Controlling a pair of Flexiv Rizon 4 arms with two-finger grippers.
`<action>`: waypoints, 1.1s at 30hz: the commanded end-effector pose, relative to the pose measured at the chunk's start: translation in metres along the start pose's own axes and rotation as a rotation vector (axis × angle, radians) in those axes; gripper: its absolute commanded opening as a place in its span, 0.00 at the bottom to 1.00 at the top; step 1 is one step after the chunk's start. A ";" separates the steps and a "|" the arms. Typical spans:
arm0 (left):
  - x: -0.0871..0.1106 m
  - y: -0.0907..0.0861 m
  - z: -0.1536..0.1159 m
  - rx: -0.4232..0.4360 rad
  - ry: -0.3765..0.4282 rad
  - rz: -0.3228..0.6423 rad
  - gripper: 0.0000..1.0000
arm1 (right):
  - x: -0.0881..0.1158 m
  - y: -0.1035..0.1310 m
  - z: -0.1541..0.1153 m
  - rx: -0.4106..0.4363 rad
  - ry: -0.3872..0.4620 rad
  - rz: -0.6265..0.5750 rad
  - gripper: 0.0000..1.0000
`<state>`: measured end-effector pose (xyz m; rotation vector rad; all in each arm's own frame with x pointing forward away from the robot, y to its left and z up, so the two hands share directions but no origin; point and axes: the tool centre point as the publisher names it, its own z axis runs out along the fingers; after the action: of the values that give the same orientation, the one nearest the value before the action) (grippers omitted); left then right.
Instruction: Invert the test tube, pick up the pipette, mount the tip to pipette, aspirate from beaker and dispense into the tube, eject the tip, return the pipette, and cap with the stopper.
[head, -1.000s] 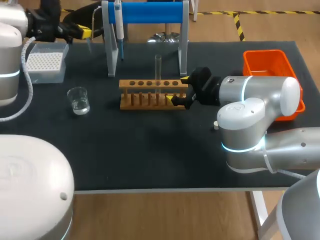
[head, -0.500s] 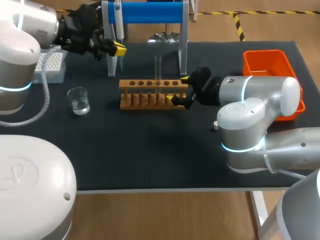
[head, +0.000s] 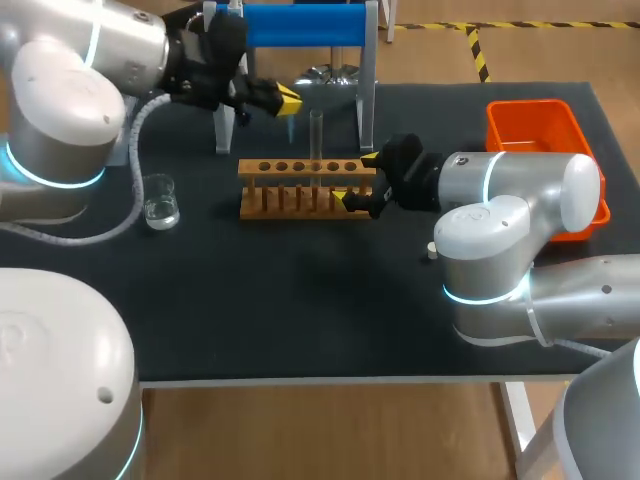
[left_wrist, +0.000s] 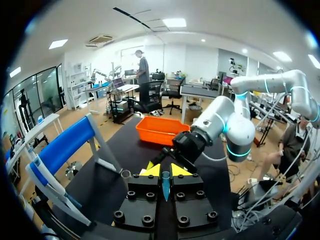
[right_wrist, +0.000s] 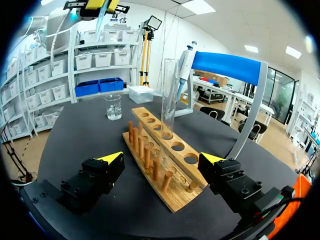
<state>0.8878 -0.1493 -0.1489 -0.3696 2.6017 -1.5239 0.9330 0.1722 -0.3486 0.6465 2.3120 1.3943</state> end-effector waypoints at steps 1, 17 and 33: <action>0.006 -0.003 0.008 -0.004 -0.006 0.000 0.00 | 0.000 -0.001 -0.001 -0.002 0.000 0.000 1.00; 0.009 0.000 0.008 0.003 -0.018 -0.040 0.00 | 0.000 -0.001 -0.001 -0.002 0.000 0.000 1.00; 0.009 0.000 0.008 0.003 -0.018 -0.040 0.00 | 0.007 0.043 -0.056 -0.150 0.149 -0.087 1.00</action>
<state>0.8804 -0.1588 -0.1535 -0.4351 2.5893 -1.5316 0.9197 0.1843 -0.3002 0.4681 2.2771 1.5150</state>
